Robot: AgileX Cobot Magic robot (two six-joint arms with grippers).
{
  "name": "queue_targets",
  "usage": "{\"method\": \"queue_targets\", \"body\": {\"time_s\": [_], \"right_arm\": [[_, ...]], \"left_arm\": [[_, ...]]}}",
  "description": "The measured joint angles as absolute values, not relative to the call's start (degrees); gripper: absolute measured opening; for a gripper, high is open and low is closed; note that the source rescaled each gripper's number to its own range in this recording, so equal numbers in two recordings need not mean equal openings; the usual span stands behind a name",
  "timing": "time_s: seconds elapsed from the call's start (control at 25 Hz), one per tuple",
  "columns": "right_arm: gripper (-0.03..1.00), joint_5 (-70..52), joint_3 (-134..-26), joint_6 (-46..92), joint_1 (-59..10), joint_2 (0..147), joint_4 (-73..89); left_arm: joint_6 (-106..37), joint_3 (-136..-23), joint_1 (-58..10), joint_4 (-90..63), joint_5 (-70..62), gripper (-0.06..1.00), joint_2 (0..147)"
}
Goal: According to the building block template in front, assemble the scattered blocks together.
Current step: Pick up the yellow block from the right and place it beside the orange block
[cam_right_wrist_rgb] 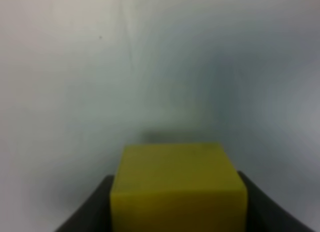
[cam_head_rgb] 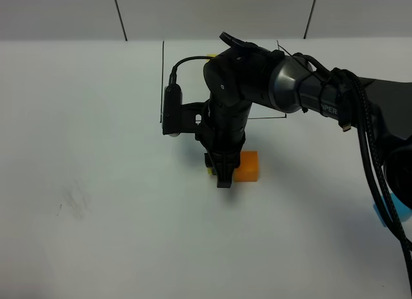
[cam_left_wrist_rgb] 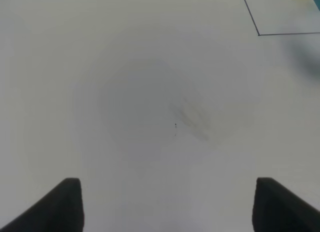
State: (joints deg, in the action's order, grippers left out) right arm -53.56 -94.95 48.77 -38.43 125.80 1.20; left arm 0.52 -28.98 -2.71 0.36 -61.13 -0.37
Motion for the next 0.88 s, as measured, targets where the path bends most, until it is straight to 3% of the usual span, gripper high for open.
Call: {"method": "queue_targets", "body": {"time_s": [0.88], "right_arm": [[0.24, -49.4, -90.9, 50.8, -36.9, 125.8, 4.1]], "left_arm": [[0.5, -29.0, -2.7, 0.4, -61.1, 0.48, -0.4]]}}
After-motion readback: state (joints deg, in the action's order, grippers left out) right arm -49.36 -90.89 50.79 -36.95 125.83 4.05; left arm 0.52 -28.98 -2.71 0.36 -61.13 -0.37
